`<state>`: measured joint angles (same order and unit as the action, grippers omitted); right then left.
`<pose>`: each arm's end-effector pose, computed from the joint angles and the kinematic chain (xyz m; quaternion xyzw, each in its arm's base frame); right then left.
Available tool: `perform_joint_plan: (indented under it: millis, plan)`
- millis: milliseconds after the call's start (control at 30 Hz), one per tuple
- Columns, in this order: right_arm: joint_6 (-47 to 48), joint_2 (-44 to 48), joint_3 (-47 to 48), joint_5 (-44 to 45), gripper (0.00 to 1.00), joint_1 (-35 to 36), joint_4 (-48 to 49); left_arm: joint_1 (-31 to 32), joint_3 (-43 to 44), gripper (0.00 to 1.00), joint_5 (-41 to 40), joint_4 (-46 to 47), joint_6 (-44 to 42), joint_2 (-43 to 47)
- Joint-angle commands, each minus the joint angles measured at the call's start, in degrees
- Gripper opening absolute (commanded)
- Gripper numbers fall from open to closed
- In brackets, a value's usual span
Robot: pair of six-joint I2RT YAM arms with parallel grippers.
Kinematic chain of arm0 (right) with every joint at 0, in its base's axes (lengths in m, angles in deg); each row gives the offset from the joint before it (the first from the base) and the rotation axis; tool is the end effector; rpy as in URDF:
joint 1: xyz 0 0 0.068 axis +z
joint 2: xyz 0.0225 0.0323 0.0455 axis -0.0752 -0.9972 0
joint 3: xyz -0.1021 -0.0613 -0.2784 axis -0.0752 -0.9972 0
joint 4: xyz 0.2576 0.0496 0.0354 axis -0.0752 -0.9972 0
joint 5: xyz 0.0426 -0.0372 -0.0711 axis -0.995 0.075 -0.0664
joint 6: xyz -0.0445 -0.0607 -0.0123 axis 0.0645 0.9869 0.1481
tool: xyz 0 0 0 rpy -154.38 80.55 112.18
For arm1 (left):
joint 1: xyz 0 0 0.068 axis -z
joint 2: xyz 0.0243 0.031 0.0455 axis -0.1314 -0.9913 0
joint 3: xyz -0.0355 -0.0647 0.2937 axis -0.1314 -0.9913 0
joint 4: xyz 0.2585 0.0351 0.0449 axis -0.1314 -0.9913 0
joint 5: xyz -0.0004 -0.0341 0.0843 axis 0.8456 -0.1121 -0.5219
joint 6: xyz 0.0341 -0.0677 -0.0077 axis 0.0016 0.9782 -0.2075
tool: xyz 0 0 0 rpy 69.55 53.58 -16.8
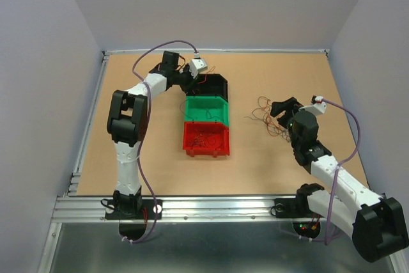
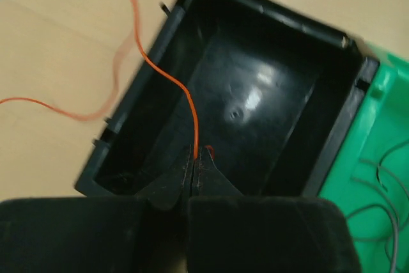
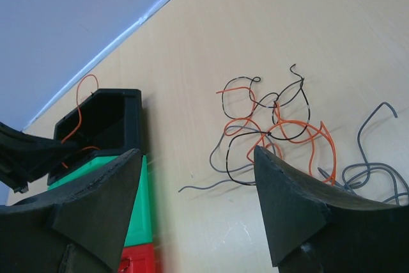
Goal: Untangle the cables
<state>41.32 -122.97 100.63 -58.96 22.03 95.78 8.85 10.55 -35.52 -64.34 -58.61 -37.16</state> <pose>0.2145 0.0426 0.2535 0.2721 0.7266 0.1657 0.6087 0.4921 -0.1884 0.2251 0.5095 0.6667 -0.2234 0.4960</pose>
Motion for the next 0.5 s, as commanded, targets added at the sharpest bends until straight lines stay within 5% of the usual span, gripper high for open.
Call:
perform_joint_plan:
  millis: [0,100,233,467]
  plan:
    - [0.89,1.14,-1.4,-0.88,0.76,0.3,3.69,0.56,5.56,0.0,-1.65,-18.57,-13.09,1.74]
    - [0.89,1.14,-1.49,-0.97,0.76,0.3,3.78,0.73,0.34,0.0,-2.17,-16.94,-13.8,5.93]
    - [0.89,0.97,-1.49,-1.41,0.76,0.3,3.96,0.91,-9.88,0.0,-4.28,-1.67,-11.7,14.03]
    - [0.89,0.53,-1.57,-2.72,0.76,0.3,4.57,1.61,-10.77,0.0,-2.08,0.31,-11.95,19.93]
